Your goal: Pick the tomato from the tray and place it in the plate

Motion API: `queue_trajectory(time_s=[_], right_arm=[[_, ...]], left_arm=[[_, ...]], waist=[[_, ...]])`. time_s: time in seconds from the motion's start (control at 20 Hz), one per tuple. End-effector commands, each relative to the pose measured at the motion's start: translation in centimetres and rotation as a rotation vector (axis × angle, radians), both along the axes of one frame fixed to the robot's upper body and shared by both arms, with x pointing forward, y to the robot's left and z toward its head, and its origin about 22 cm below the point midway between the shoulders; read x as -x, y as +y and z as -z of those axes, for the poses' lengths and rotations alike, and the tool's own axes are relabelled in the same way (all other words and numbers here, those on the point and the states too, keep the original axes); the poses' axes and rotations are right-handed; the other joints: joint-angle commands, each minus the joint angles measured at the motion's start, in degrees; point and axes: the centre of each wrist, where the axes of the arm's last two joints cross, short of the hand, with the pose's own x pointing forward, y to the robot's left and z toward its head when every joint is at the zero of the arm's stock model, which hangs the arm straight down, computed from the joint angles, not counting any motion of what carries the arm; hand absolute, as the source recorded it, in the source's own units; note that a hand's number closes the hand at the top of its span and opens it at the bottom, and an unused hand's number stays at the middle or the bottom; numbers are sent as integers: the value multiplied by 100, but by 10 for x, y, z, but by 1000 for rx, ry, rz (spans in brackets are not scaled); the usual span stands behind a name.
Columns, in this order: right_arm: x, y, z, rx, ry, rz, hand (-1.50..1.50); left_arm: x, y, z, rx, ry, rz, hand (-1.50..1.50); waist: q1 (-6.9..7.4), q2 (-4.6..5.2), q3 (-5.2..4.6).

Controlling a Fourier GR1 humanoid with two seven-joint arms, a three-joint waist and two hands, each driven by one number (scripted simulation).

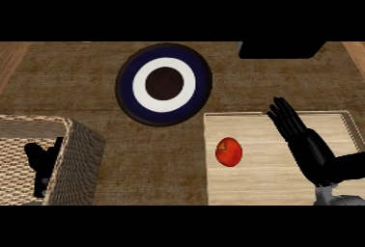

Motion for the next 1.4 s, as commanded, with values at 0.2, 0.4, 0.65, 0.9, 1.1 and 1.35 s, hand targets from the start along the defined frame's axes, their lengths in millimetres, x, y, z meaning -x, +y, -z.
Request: queue_trajectory(time_s=[0.2,0.4,0.65,0.9,1.1,1.35], right_arm=[[-27,76,-10,-41,320,-150,-150],[-57,64,-61,389,67,10,-150],[-42,116,-80,287,2,86,-150],[-40,130,-115,359,25,-27,-150],[-41,126,-124,563,131,-183,-150],[-58,129,-134,845,241,-296,-150]], left_arm=[[-30,-1,-84,-295,-151,230,0],[-23,-16,-85,-296,-148,303,0],[-3,-1,-80,-337,-164,260,0],[4,7,-88,-353,-174,254,0],[5,-8,-86,-329,-152,242,0],[1,-11,-101,-326,-178,260,0]], waist=[[493,-41,-105],[408,-121,-139],[140,-133,-111],[103,-117,-106],[71,-109,-114],[186,-67,-116]])
